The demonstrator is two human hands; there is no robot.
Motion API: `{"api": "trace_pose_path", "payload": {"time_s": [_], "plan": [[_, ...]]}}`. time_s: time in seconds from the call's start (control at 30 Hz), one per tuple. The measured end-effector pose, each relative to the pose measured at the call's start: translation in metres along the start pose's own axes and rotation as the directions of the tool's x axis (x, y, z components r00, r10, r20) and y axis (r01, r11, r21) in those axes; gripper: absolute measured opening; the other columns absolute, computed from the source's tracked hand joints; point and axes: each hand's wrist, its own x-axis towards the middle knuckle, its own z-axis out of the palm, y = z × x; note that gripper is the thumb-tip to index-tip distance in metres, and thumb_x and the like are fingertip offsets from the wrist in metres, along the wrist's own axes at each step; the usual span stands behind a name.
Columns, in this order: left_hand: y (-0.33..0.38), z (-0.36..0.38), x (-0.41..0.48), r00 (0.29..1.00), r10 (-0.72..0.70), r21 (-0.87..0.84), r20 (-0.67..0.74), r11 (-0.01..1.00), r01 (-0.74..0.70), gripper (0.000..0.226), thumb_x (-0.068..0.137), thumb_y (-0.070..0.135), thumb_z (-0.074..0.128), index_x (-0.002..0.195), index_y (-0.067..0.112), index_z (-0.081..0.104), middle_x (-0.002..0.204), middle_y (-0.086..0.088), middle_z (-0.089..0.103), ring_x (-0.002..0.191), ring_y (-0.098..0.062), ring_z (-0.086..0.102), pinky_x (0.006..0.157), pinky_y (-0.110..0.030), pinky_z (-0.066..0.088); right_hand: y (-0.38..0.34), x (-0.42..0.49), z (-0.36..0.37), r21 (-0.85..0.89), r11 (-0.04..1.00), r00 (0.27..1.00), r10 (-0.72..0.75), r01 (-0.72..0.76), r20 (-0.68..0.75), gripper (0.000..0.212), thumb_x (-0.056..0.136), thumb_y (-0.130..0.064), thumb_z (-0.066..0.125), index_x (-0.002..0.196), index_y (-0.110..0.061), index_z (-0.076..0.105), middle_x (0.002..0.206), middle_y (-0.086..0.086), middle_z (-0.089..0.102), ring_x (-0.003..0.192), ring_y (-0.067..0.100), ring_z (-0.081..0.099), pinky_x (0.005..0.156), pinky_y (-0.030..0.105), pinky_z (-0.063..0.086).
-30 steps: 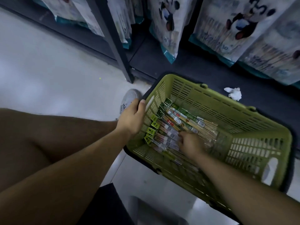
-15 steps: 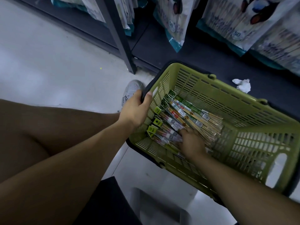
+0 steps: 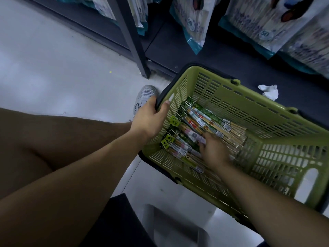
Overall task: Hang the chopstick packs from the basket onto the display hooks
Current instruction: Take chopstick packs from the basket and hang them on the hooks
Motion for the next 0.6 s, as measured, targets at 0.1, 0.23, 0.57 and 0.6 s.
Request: {"api": "trace_pose_path", "payload": {"time_s": [0.1,0.23,0.57,0.6], "plan": [[0.0004,0.0,-0.0002,1.0,0.001,-0.004,0.006,1.0,-0.001,0.028,0.102,0.057,0.046,0.091,0.031,0.051,0.075,0.005,0.062,0.063,-0.013,0.059,0.056,-0.03,0.038,-0.0013,0.0019,0.0002,-0.029,1.0,0.999,0.0,0.001,0.048,0.042,0.101,-0.023,0.058,0.141,-0.014,0.05,0.137,0.011,0.056,0.116,0.029,0.058,0.083,0.034,0.048],[0.0014,-0.0001,0.0005,1.0,0.005,0.008,-0.001,1.0,-0.005,0.03,0.102,0.055,0.047,0.098,0.027,0.055,0.077,0.004,0.063,0.066,-0.014,0.06,0.057,-0.029,0.039,-0.0035,0.007,-0.001,-0.068,0.997,0.998,0.04,-0.036,0.052,0.036,0.1,-0.022,0.059,0.134,-0.014,0.055,0.134,0.011,0.053,0.105,0.028,0.06,0.071,0.028,0.038],[0.0022,0.0004,-0.0007,1.0,-0.005,-0.021,0.005,1.0,0.005,0.024,0.101,0.055,0.048,0.096,0.032,0.053,0.074,0.007,0.063,0.06,-0.01,0.059,0.054,-0.027,0.04,-0.0062,0.0093,-0.0052,-0.233,0.972,0.993,-0.008,0.034,0.114,0.031,0.098,-0.024,0.06,0.127,-0.013,0.058,0.12,0.011,0.064,0.107,0.026,0.061,0.074,0.029,0.041],[0.0026,0.0,-0.001,1.0,-0.005,-0.019,0.004,1.0,0.005,0.024,0.101,0.055,0.048,0.093,0.032,0.052,0.074,0.007,0.062,0.059,-0.009,0.059,0.053,-0.026,0.039,-0.0034,0.0085,-0.0057,-0.218,0.975,0.992,-0.011,0.039,0.126,0.033,0.098,-0.024,0.059,0.129,-0.013,0.057,0.121,0.011,0.063,0.108,0.026,0.06,0.075,0.03,0.042]]}}
